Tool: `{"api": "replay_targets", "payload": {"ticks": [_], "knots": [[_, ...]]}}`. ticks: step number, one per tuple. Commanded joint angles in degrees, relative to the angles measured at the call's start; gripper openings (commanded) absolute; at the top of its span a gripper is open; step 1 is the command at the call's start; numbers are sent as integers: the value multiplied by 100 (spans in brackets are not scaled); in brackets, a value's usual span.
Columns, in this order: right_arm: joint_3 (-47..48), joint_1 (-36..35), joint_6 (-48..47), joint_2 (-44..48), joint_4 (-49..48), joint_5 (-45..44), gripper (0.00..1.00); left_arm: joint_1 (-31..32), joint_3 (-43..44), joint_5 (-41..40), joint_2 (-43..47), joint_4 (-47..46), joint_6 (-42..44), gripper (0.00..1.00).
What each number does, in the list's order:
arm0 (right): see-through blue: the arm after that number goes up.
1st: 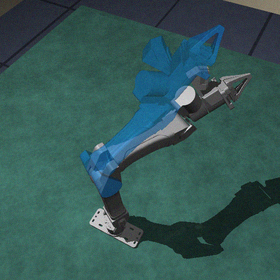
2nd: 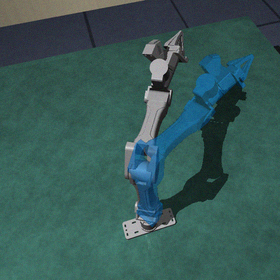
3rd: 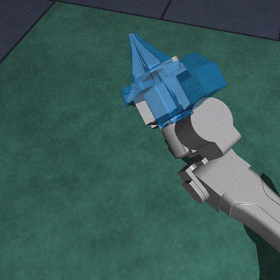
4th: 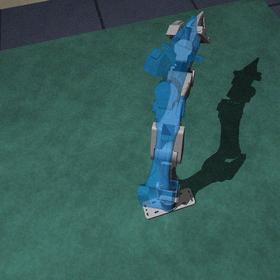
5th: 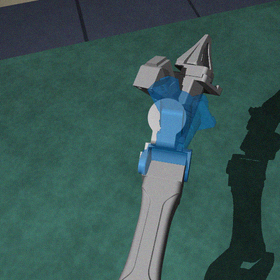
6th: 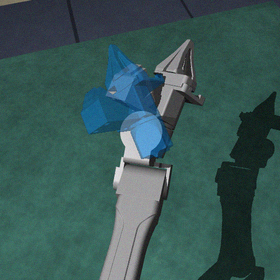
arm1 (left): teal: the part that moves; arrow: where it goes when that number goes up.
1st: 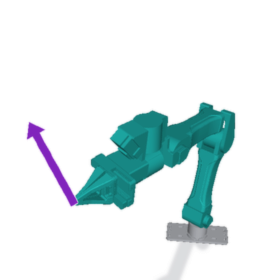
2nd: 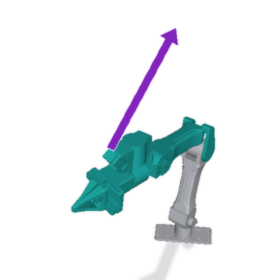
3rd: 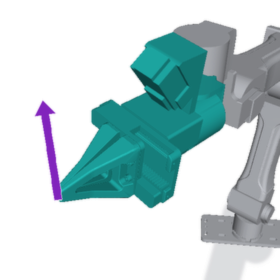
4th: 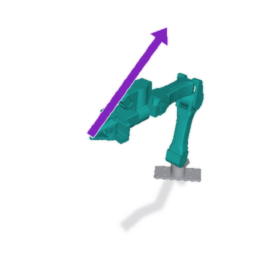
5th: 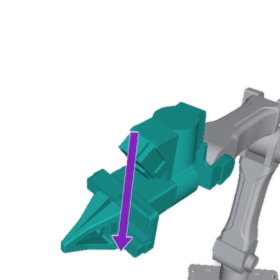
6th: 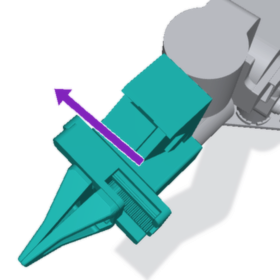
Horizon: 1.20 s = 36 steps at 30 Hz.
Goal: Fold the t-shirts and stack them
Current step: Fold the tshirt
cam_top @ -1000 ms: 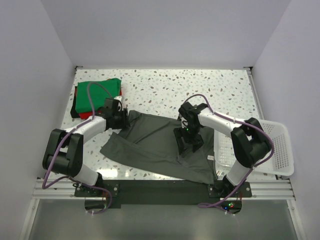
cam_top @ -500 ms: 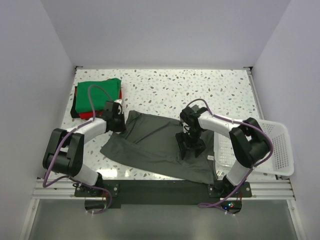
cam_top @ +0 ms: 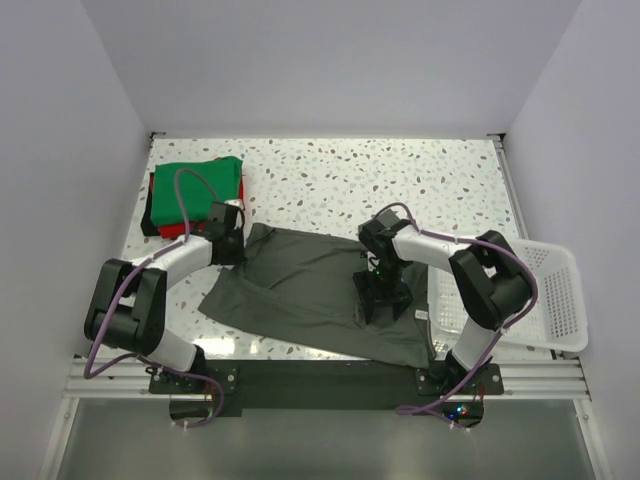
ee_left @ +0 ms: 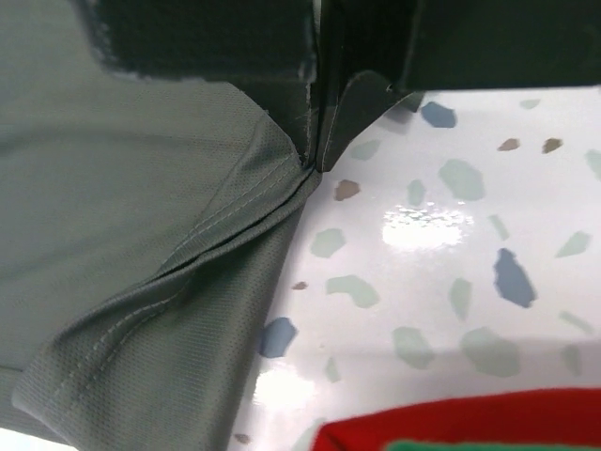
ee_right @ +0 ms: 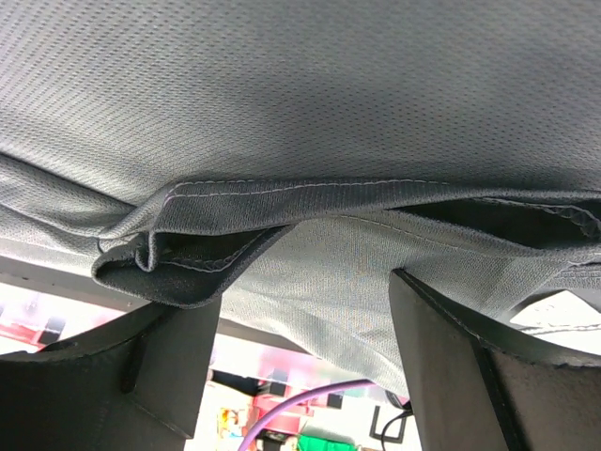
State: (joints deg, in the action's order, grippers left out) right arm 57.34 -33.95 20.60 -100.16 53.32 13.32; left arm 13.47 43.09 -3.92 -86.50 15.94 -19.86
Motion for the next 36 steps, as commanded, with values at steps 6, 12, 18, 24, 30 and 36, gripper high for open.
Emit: {"api": "replay_targets", "payload": {"ticks": [6, 12, 18, 24, 30, 36], "knots": [[5, 20, 32, -249, -23, -295, 75, 15, 410, -1092, 89, 488, 342, 0], [-39, 29, 67, -416, 3, -365, 75, -29, 446, -1269, 177, 673, 316, 0], [-48, 29, 58, -478, 20, -365, 75, -143, 376, -1128, 291, 629, 351, 0], [-39, 29, 49, -487, 29, -383, 76, -345, 358, -1119, 265, 524, 447, 0], [-30, 29, 32, -496, 38, -383, 76, -425, 568, -1312, -24, 628, 588, 0], [-21, 29, 32, -513, 38, -374, 76, -442, 780, -1743, 28, 989, 421, 21]]}}
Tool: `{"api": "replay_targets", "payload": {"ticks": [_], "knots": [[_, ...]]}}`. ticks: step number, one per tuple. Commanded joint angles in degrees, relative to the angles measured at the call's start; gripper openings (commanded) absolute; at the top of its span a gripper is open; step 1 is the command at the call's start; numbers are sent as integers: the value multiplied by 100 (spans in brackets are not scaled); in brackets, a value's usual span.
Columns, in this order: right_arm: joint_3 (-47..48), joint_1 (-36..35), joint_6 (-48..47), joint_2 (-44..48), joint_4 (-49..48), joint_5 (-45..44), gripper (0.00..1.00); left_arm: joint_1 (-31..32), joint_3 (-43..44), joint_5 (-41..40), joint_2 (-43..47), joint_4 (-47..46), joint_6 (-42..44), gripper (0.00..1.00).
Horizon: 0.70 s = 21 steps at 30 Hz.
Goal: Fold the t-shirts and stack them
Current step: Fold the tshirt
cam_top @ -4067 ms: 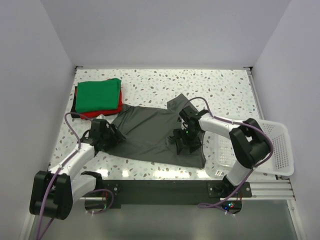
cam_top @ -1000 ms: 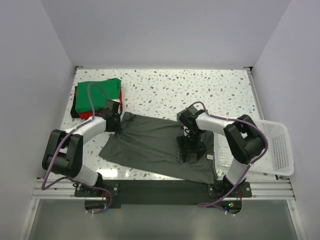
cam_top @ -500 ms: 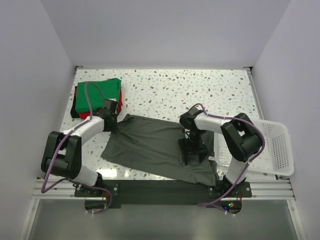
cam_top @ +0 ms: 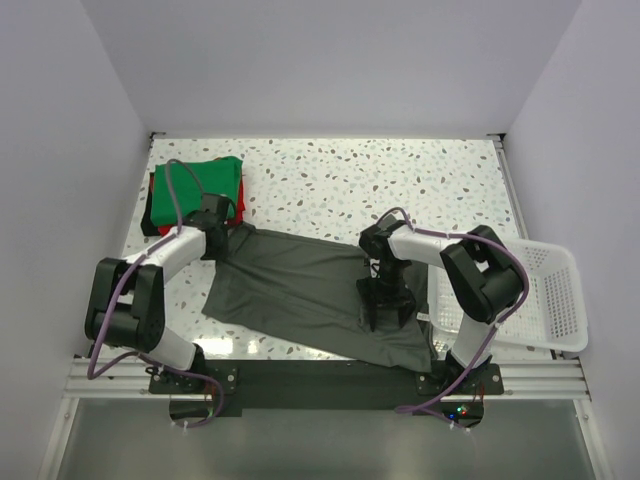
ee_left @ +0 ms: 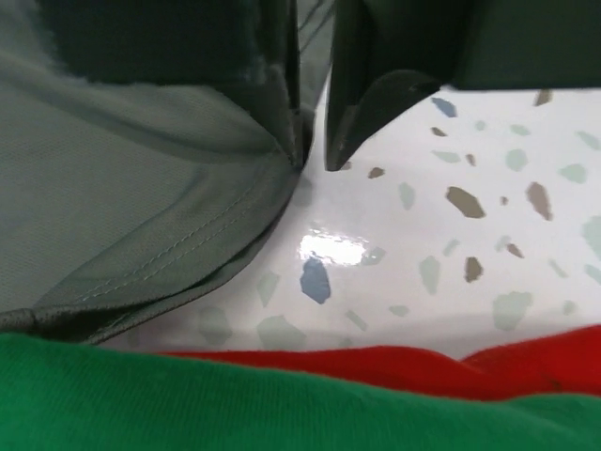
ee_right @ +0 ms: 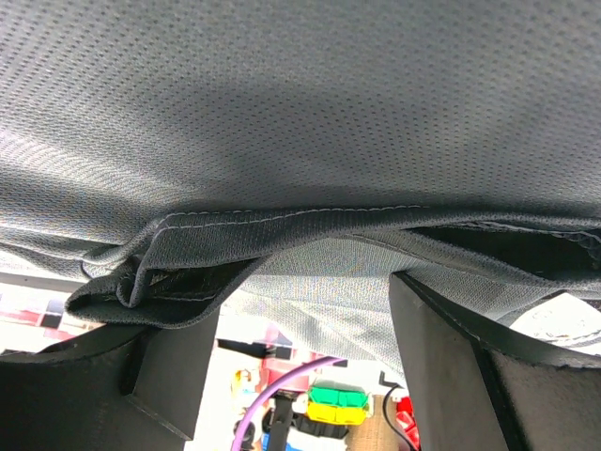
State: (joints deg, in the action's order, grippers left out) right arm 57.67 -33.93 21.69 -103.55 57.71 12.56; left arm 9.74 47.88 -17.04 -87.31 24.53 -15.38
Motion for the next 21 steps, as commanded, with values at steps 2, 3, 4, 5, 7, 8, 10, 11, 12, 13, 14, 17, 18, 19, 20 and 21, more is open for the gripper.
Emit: {"api": "replay_targets", "payload": {"ticks": [2, 3, 4, 5, 7, 8, 10, 11, 12, 13, 14, 17, 18, 19, 20, 21], "knots": [[-45, 27, -86, -175, -401, -289, 76, -69, 371, -371, 161, 218, -53, 35], [-19, 27, -104, -175, -401, -289, 76, -68, 398, -318, 222, 288, -71, 40], [-10, 27, -104, -166, -384, -289, 76, -68, 415, -257, 284, 332, -140, 42], [7, 18, -121, -157, -384, -289, 76, -60, 450, -221, 337, 394, -193, 44], [86, 27, -165, -70, -375, -263, 76, -60, 494, -116, 574, 587, -403, 50], [156, 27, -174, -34, -375, -228, 76, -51, 503, -20, 783, 640, -483, 52], [279, 27, -218, 80, -331, -201, 76, -33, 442, 409, 987, 649, -746, 53], [454, 27, -236, 115, -296, -192, 76, -7, 337, 586, 1136, 614, -843, 54], [551, 27, -288, 168, -191, -201, 76, 28, 249, 779, 1189, 501, -949, 54], [648, 27, -297, 194, -121, -210, 76, 37, 161, 1146, 1225, 430, -1176, 54], [867, 27, -315, 238, -59, -218, 76, 107, -74, 1315, 1234, 325, -1291, 55], [1316, 27, -359, 344, 169, -367, 77, 274, -542, 1869, 1120, -106, -1713, 55], [1430, 18, -367, 353, 292, -498, 77, 300, -630, 1966, 1093, -350, -1793, 55], [1544, 27, -368, 344, 337, -552, 77, 327, -839, 2185, 1050, -492, -1950, 55], [1737, 27, -368, 335, 372, -631, 77, 327, -955, 2292, 988, -641, -2030, 56], [1808, 36, -333, 335, 381, -797, 77, 327, -1060, 2362, 944, -904, -2092, 57]]}}
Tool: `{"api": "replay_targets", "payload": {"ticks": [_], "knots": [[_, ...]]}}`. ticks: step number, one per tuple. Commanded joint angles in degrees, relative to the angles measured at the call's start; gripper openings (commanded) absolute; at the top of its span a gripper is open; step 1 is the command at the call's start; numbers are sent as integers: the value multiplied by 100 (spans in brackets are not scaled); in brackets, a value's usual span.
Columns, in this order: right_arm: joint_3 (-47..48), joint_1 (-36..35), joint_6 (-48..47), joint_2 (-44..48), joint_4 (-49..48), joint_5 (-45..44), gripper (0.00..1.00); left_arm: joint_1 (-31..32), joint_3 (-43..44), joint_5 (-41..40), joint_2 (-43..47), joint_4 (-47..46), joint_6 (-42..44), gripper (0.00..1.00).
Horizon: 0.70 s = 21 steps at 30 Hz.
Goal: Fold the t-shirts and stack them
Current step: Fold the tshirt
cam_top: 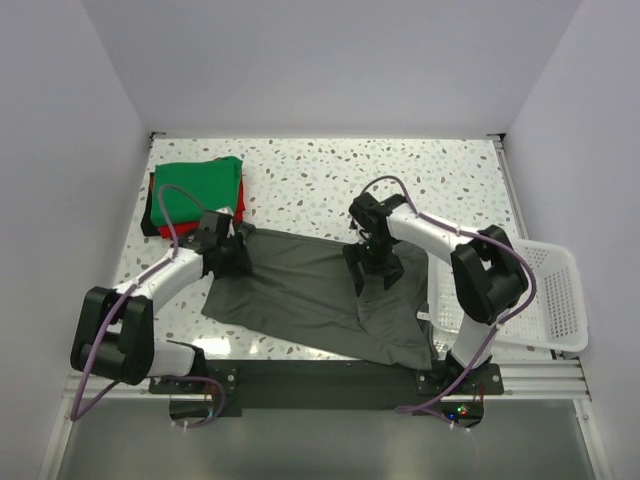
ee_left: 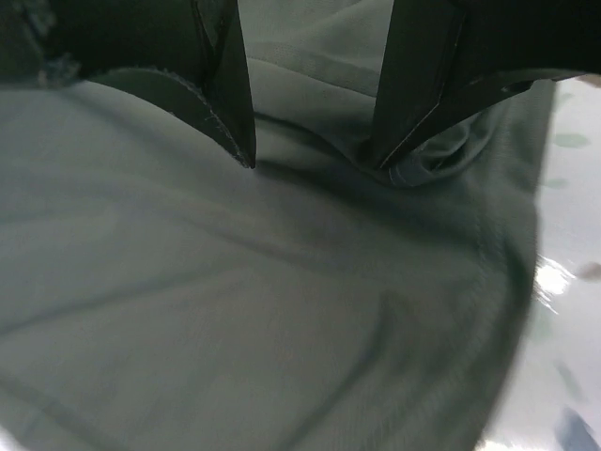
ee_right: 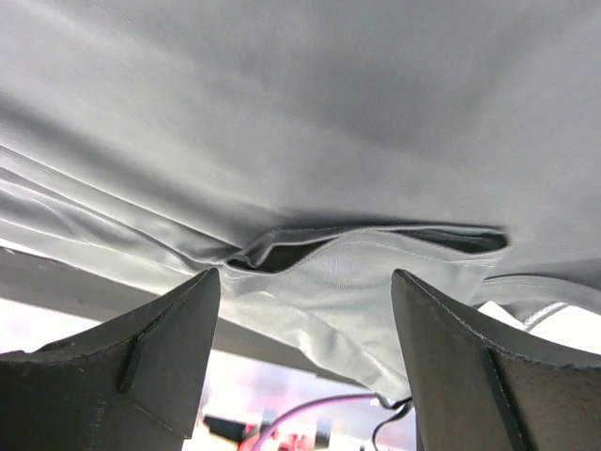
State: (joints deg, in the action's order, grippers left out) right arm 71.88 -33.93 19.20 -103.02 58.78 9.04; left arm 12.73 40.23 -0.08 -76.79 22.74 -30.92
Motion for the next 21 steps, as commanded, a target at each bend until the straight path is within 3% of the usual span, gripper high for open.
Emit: {"api": "replay_targets", "payload": {"ticks": [1, 9, 21], "knots": [[458, 53, -57, 265, 257, -551, 77, 28, -462, 745, -160, -806, -651, 57], [1056, 624, 110, 37, -261, -973, 77, 28, -937, 465, -433, -456, -960, 57], [1926, 1503, 40, -692, -1192, -1246, 77, 36, -1202, 342, 569, 722, -1461, 57]]}}
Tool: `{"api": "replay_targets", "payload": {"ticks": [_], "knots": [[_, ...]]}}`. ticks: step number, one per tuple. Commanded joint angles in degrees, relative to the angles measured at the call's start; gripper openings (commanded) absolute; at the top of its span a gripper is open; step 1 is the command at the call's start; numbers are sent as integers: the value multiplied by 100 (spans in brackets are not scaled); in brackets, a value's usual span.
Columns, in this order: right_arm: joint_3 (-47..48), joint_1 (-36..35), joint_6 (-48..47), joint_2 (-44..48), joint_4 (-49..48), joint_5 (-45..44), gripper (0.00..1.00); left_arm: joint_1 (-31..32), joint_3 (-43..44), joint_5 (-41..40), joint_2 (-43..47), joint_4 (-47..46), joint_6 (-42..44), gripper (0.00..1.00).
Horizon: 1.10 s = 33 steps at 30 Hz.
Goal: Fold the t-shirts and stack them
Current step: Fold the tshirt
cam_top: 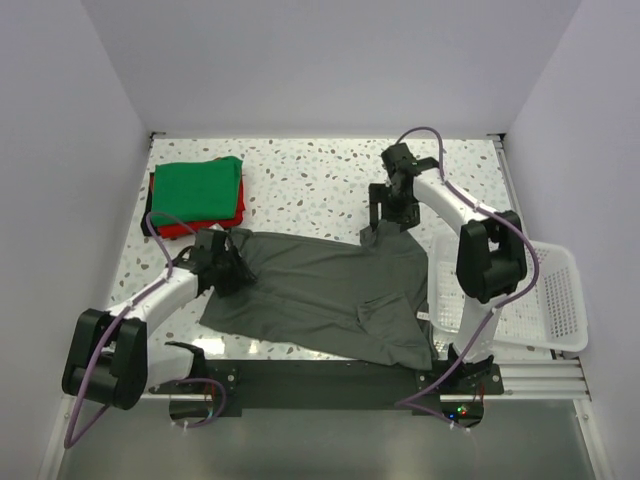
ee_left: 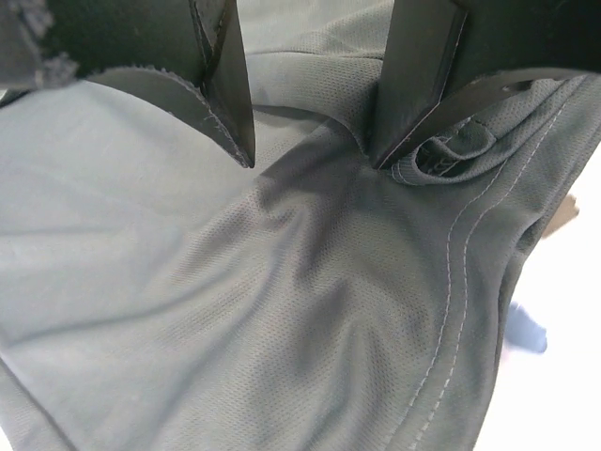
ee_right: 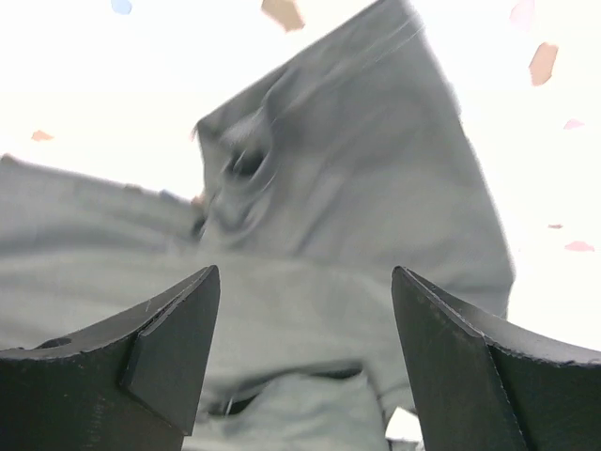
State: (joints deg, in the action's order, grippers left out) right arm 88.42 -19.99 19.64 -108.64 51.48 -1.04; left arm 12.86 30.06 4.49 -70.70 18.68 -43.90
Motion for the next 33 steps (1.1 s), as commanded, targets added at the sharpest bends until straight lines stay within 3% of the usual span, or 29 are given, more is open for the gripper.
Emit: {"api": "replay_targets", "payload": {"ticks": [1, 11, 18, 27, 33], "knots": [[298, 187, -4, -227, -533, -265, 77, 23, -150, -124, 11, 1208, -189, 58], [1052, 619, -118, -1184, -1255, 50, 74, 58, -326, -229, 696, 1831, -550, 59], [1599, 637, -346, -1792, -1254, 621, 69, 58, 314, -431, 1172, 2158, -690, 64], [1634, 619, -478, -1977, -1404, 1158, 61, 32, 1545, -888, 452, 1982, -445, 71], [1468, 610, -654, -1951, -1334, 1203, 53, -389, 1792, -836, 3, 1745, -111, 71]]}}
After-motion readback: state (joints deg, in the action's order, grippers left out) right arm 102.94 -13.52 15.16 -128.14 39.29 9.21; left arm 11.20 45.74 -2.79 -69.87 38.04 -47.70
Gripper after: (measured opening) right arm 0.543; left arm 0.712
